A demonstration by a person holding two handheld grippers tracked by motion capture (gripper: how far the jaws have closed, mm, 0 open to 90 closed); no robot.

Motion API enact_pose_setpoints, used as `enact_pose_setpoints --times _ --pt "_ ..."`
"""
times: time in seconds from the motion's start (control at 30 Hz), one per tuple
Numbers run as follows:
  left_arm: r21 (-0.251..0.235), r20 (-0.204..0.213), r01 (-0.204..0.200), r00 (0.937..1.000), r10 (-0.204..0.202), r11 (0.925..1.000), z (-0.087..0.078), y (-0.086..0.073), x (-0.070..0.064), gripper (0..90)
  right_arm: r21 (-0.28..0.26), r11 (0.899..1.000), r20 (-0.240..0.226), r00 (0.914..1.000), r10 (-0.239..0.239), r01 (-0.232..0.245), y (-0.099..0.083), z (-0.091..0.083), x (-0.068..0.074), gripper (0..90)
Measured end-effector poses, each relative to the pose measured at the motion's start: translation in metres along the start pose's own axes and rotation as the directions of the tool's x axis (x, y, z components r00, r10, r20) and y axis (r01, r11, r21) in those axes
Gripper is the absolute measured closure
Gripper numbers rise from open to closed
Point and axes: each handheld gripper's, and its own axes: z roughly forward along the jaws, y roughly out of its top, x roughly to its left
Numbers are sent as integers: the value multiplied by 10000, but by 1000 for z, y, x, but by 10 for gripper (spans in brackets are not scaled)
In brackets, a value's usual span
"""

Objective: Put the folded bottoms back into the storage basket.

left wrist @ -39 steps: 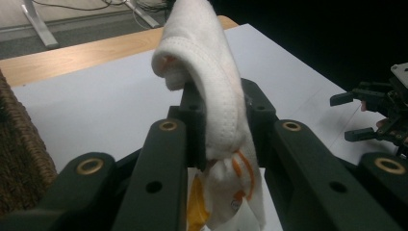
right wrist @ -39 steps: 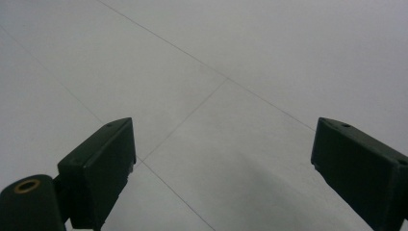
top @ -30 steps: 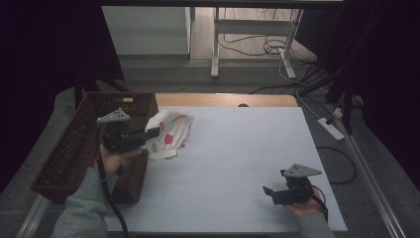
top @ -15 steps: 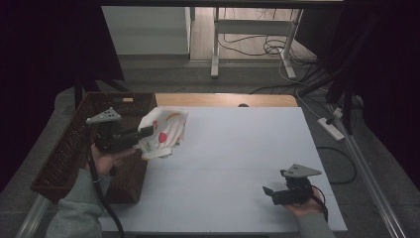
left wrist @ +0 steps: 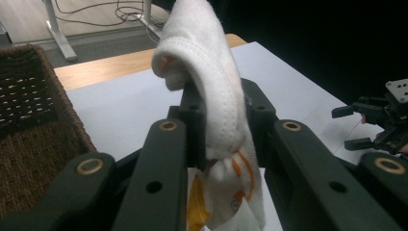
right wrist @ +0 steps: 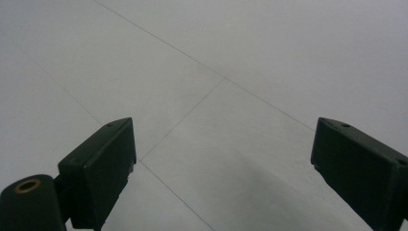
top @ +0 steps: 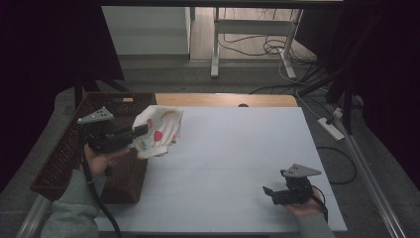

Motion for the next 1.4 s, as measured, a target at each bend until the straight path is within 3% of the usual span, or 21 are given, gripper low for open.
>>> enact_pose_setpoints --times 0.93,1.4 --pt "-374 -355 71 9993 -85 9993 -29 1 7 745 -9 10000 15 10000 51 -51 0 -1 0 88" --pt "-589 -657 332 9972 -371 9977 -48 -5 19 745 10 10000 39 10000 64 -64 0 0 0 88"
